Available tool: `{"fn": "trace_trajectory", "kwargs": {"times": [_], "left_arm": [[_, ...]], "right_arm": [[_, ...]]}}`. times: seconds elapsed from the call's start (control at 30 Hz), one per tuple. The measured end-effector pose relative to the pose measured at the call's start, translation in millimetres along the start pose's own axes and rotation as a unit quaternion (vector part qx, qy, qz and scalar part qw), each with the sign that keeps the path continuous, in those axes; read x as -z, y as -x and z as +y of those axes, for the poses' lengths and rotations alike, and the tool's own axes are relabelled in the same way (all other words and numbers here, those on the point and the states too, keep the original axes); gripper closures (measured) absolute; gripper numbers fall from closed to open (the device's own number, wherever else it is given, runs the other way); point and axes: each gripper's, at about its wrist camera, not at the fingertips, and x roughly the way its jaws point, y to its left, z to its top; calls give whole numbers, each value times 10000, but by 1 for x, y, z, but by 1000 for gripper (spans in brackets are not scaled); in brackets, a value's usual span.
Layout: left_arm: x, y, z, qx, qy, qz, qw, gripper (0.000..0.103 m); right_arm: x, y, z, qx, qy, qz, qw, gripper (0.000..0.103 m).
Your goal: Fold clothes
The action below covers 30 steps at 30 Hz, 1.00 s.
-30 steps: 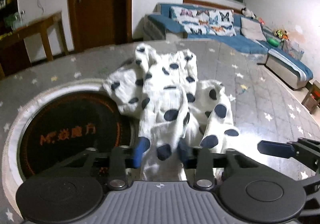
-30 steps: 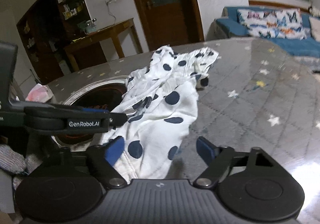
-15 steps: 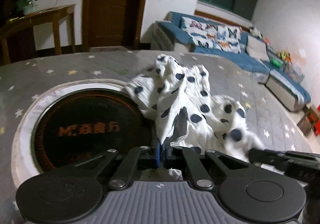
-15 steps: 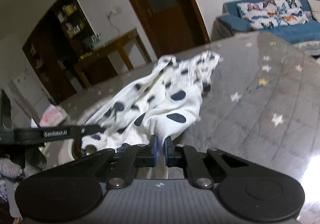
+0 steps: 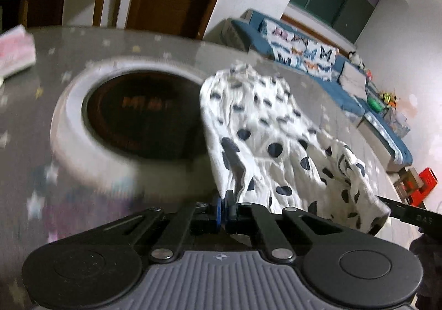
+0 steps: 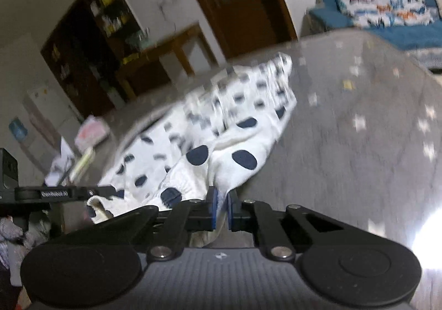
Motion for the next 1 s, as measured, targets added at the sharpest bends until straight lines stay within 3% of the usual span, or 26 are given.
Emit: {"fn": "trace_trajectory", "kwargs": {"times": [0.03,0.13,0.27,0.33,0.47,0.6,0.77,0.87,0.9,0.97,1.0], "left_arm": [[7,0,1,-14,-2,74,10000,101],[22,1,3,-60,-34,255,9997,101],[22,4,1,-40,-114,277,9995,99],[19,6,-2,-82,-196,171,9996,97],[14,9,-6,-178,-330,1,9993,88],[11,8,-4,-377,-315,-89,9988,77],[4,-8,-4,-570,-370,-111,9976,69],[3,-21,-6,-561,-431,-54,9975,72],[3,-25,-7,-555,-451,-34,9974,74],[3,-34,-7,-542,-491,7,9973,94],[3,-37,-7,-534,-485,49,9974,96]], "right_arm": [[6,1,-1,94,43,134,9999,89],[14,11,-8,452,90,239,9987,89],[8,30,-12,599,64,51,9982,85],[4,32,-6,507,147,-76,9986,63],[3,20,5,420,355,-35,9985,61],[12,3,6,828,560,84,9950,55],[21,-10,-6,896,385,236,9950,60],[23,-11,-6,797,393,254,9957,78],[24,-11,-6,784,398,257,9958,84],[24,-10,-6,779,404,269,9958,89],[24,-10,-6,785,405,277,9957,91]]}}
